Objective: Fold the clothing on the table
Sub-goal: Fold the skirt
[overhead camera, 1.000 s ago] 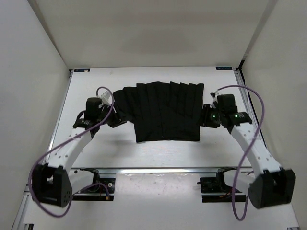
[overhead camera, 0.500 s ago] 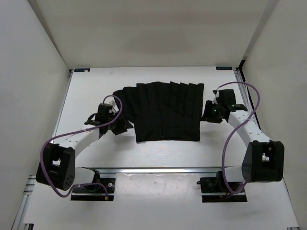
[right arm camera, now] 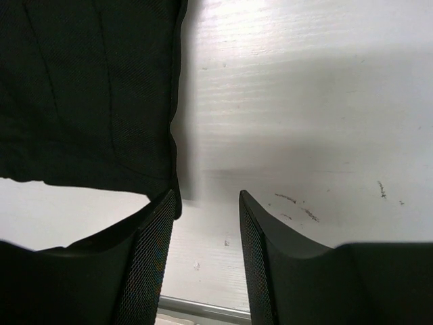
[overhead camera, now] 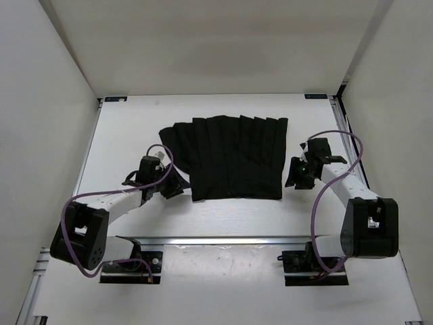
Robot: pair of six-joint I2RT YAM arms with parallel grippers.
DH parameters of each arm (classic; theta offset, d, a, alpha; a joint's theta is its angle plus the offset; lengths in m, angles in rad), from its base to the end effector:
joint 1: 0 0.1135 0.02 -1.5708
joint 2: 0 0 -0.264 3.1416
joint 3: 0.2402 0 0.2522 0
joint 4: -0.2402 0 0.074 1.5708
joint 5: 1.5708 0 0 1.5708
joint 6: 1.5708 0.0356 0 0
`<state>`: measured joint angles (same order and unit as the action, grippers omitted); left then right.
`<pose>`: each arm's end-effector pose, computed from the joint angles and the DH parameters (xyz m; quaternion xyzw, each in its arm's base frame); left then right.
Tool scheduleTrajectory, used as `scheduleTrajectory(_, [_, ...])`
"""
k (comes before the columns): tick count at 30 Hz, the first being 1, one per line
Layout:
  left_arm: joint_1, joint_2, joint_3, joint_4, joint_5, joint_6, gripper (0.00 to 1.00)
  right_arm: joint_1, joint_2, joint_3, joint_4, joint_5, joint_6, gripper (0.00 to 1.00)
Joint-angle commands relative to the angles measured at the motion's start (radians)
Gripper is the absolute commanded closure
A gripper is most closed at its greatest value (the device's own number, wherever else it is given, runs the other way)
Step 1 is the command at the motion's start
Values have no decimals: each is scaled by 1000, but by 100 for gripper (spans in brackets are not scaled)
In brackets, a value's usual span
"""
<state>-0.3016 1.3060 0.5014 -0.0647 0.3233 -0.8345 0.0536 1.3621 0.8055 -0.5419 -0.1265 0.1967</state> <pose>0.2196 -0.0802 0.1511 -0.1907 0.9087 -0.3099 0.2045 0.2541 0.0181 0.1960 0.0546 0.9689 0.0901 0.2240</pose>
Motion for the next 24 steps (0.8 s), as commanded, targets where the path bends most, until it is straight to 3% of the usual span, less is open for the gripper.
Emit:
scheduleTrajectory(1, [-22,13,-15,107,42,-55,44,0,-14,-9,-6,-24,-8,51])
scheduleTrajectory(10, [-83,85,-9,94,11,-72,45,3,-31,-38,2,-47,14,52])
scheduleTrajectory(15, [-116,131,-8,92,2,-66,50,-17,-46,-54,28,-59,30,52])
scheduleTrajectory(17, [-132,150,-4,94,2,-60,60,-17,-52,-61,33,-70,44,52])
scheduleTrajectory(22, [-169,203,11,97,16,-48,94,-17,-80,-83,77,-104,73,52])
scheduleTrajectory(24, [-166,217,23,85,20,-35,100,-24,-87,-106,92,-137,87,52])
